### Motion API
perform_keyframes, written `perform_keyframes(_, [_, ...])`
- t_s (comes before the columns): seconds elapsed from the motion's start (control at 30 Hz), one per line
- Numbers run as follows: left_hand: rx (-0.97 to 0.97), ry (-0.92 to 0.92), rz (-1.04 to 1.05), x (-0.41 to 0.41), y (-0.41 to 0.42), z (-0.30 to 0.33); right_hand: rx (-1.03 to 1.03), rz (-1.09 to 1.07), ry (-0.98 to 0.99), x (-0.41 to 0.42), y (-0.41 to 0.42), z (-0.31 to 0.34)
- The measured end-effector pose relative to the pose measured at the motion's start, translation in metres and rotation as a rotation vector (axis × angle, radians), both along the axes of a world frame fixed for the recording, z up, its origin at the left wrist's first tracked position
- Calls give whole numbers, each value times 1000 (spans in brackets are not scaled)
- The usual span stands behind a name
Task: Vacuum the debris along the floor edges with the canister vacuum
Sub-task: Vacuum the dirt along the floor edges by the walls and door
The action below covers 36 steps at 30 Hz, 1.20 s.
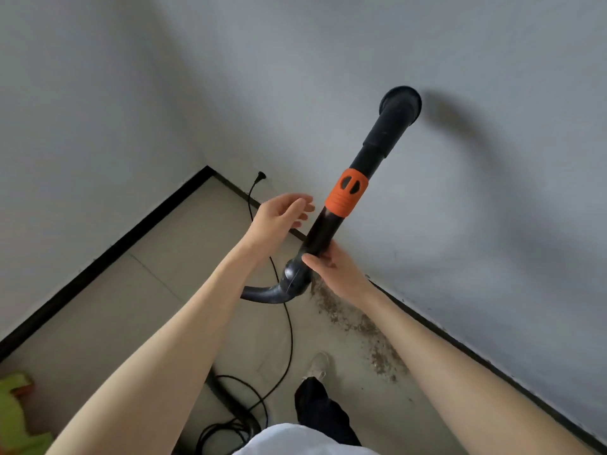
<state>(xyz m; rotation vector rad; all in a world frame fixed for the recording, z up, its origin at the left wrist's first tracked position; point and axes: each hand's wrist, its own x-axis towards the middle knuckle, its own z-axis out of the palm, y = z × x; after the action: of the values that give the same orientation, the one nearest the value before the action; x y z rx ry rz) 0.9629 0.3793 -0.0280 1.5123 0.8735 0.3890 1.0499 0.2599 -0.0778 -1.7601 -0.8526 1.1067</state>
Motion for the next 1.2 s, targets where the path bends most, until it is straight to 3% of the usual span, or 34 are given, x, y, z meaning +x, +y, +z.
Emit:
perform_keyframes(0.1, [76, 139, 15, -47, -17, -23, 50, -32, 10, -4, -24, 7])
perform_keyframes(0.2, [49, 295, -103, -92, -51, -50, 125, -93, 51, -15, -42, 30])
perform_keyframes(0.3, [18, 283, -254, -116, -88, -61, 229, -173, 122, -21, -54, 57])
perform_keyframes(0.43, [179, 321, -325, -117, -127, -55, 273, -244, 155, -28, -72, 84])
perform_keyframes(0.67, [-119, 273, -352, -110, -205, -70, 146, -249, 80, -33, -105, 64])
perform_keyframes(0.87, [-212, 320, -332, -102, -282, -117, -1, -132, 131, -19, -158, 15])
perform_keyframes(1.2, [-46, 334, -198, -46, -324, -92, 115, -23, -341, 43, -211, 53])
